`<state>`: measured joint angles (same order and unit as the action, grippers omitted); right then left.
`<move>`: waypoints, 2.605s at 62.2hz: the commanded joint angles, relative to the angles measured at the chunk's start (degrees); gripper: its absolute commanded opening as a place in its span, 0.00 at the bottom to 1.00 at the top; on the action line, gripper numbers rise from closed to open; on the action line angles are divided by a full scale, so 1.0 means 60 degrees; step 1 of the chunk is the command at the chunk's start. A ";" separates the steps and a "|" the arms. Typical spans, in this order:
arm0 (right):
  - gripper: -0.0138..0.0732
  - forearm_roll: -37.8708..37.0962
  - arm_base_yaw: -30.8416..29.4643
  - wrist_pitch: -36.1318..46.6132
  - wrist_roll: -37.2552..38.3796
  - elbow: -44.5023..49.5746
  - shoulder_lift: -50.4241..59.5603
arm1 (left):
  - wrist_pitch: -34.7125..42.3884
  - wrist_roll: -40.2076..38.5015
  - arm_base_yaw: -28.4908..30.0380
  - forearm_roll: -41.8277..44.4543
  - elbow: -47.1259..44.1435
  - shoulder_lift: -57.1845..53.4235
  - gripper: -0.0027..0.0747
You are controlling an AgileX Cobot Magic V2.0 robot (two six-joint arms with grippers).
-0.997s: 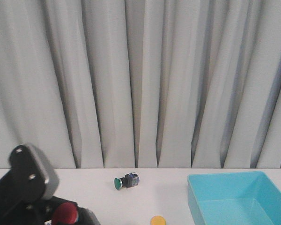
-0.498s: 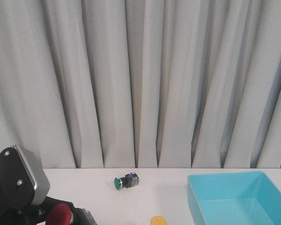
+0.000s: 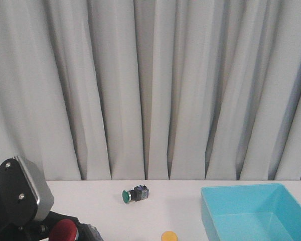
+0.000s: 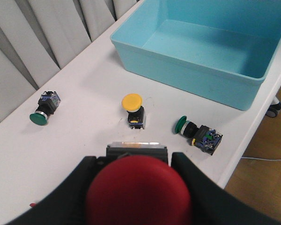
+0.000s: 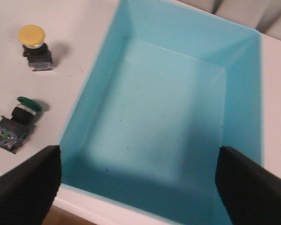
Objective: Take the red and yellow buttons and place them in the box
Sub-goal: 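Bring the right gripper to the left gripper and take the red button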
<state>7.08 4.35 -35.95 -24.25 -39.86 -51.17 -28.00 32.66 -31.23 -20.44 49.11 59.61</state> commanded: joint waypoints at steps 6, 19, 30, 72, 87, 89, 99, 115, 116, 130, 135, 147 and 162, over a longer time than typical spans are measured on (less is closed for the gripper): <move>0.92 0.2102 0.0577 0.0278 -0.3630 -0.1182 -0.1148 | 0.0571 -0.0014 -0.0031 -0.0217 0.0238 -0.0165 0.33; 0.86 0.4416 0.1496 -0.0332 -0.7230 -0.2635 -0.2736 | 0.0571 -0.0014 -0.0031 -0.0217 0.0238 -0.0165 0.33; 0.84 0.5984 0.1999 -0.1224 -0.9458 -0.3907 -0.4062 | 0.0571 -0.0014 -0.0031 -0.0217 0.0238 -0.0165 0.33; 0.84 0.7620 0.3894 -0.2772 -1.3436 -0.6725 -0.7094 | 0.0709 0.0172 -0.0031 -0.0106 0.0238 -0.0165 0.33; 0.84 0.7314 0.4568 -0.3021 -1.3408 -0.7735 -0.7917 | 0.0718 0.0172 -0.0031 -0.0106 0.0238 -0.0165 0.33; 0.84 0.7327 0.4626 -0.3070 -1.3408 -0.7824 -0.7991 | 0.0718 0.0225 -0.0031 -0.0106 0.0238 -0.0165 0.33; 0.83 0.7591 0.4647 -0.3692 -1.3408 -0.8137 -0.8146 | 0.0718 0.0935 -0.0031 -0.0106 0.0238 -0.0165 0.33; 0.78 0.8293 0.4655 -0.4266 -1.3894 -0.8137 -0.8146 | 0.0718 0.1086 -0.0031 -0.0135 0.0238 -0.0165 0.33; 0.78 0.8344 0.4655 -0.4260 -1.3914 -0.8137 -0.8146 | 0.0718 0.1086 -0.0031 -0.0135 0.0238 -0.0165 0.33; 0.72 0.8523 0.4655 -0.4179 -1.4343 -0.8137 -0.8146 | 0.0718 0.1086 -0.0031 -0.0135 0.0238 -0.0165 0.33; 0.70 0.8616 0.4655 -0.4170 -1.4387 -0.8137 -0.8146 | 0.0718 0.1086 -0.0031 -0.0135 0.0238 -0.0165 0.33; 0.55 0.8616 0.4655 -0.4169 -1.4408 -0.8137 -0.8146 | 0.0718 0.1086 -0.0031 -0.0135 0.0238 -0.0165 0.33; 0.41 0.8616 0.4655 -0.4202 -1.4408 -0.8137 -0.8146 | 0.0718 0.1086 -0.0031 -0.0135 0.0238 -0.0165 0.33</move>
<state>55.32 32.40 -60.98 -110.20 -86.83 -102.56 -27.92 39.55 -31.23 -20.06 49.11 59.61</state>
